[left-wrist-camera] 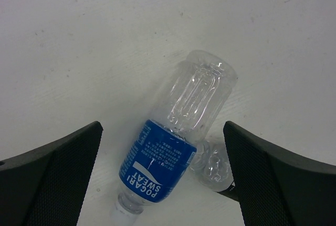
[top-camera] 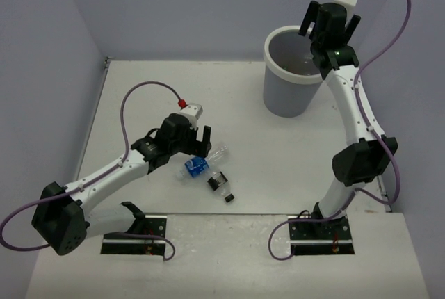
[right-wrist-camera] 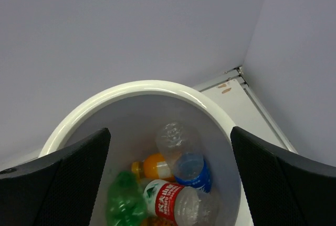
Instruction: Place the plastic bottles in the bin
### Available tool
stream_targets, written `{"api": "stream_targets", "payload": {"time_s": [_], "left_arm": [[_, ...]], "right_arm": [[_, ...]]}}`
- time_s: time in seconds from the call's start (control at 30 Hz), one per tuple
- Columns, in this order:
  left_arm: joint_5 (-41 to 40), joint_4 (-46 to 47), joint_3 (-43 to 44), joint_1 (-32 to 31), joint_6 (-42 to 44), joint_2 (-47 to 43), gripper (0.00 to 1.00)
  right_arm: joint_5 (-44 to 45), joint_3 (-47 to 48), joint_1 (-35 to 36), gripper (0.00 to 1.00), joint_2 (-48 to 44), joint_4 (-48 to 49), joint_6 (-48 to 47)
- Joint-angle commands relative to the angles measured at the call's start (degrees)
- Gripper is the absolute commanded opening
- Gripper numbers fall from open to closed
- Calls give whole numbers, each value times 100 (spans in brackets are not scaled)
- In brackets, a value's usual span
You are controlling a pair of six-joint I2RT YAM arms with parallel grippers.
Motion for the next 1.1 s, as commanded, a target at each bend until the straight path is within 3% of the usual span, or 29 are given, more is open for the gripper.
{"api": "stream_targets", "payload": {"time_s": [0.0,0.23,0.37,0.73,0.97,1.07], "left_arm": [[327,277,-139,3,238,326,100],[610,527,-155,-6,445,991,100],[496,472,-85,-6,518,1282,96],[221,526,155,3,600,2028,43],[-458,247,1113,3,856,1880,29],[-314,323,1663,-4,1082,1610,27]], "right_arm": [[-827,-370,-5,99,-895,-134,108],[-2682,-1759,2,99,-2127,-145,416],[-3232,-2628,-1,99,-2661,101,594],[-4052,-4512,4,99,-4135,588,1004],[-5059,-4994,4,99,-4318,718,1048],[-5898,-5036,17,99,-4210,852,1049]]}}
